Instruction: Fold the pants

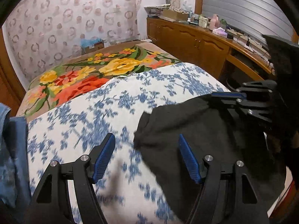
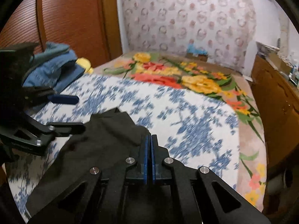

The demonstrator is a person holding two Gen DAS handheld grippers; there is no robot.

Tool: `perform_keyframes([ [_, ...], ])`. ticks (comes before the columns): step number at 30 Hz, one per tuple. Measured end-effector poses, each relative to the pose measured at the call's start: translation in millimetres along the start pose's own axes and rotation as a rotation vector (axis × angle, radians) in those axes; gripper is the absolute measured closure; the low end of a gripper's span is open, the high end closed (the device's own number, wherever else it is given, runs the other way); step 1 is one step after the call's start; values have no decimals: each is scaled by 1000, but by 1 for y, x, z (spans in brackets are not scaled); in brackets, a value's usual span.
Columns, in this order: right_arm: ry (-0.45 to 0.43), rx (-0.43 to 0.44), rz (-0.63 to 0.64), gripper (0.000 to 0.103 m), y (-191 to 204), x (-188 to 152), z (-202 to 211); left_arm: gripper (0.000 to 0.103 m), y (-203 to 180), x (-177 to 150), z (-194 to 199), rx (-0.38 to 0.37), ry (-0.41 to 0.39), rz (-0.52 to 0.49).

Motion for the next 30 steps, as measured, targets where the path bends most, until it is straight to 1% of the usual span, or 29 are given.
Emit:
perform_keyframes([
  [2,0,-28,1,100,-2,-1,-4,32,1,3,-8,5,11,0],
  [6,66,-56,10,99,-7,-8,-21,32,2,4,-20,4,31,5],
  [8,83,-60,3,82,-10,-7,-25,32,4,2,-25,8,42,10],
  [10,83,-87,-16,76,-15,-5,-22,32,4,0,-29,16,55,12],
  [12,72,-79,-51,76,-20,-5,-13,32,5,-2,-32,23,62,8],
  [15,62,-93,-83,73,-27,-13,5,32,8,-6,-29,39,63,-2],
  [18,73,-107,-118,73,-33,-28,22,32,14,-9,-28,65,65,-6],
  [20,87,-120,-135,73,-37,-37,29,32,17,-12,-28,68,67,-5],
  [25,82,-131,-156,73,-39,-45,42,32,21,-14,-27,67,64,2],
  [28,88,-137,-176,73,-42,-47,46,32,22,-15,-26,79,60,-10],
  [30,107,-156,-186,73,-48,-49,46,31,24,-15,-25,82,61,-8],
])
Point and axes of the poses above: each gripper's, at about its wrist camera, not at the fingertips, and z roughly against the way its jaws point, y to its left, x to its top, the point moved 4 cm from there along -z, roughly the way its jaws point, and after that the axes turned 1 degree about -y, right-handed, at the moved point
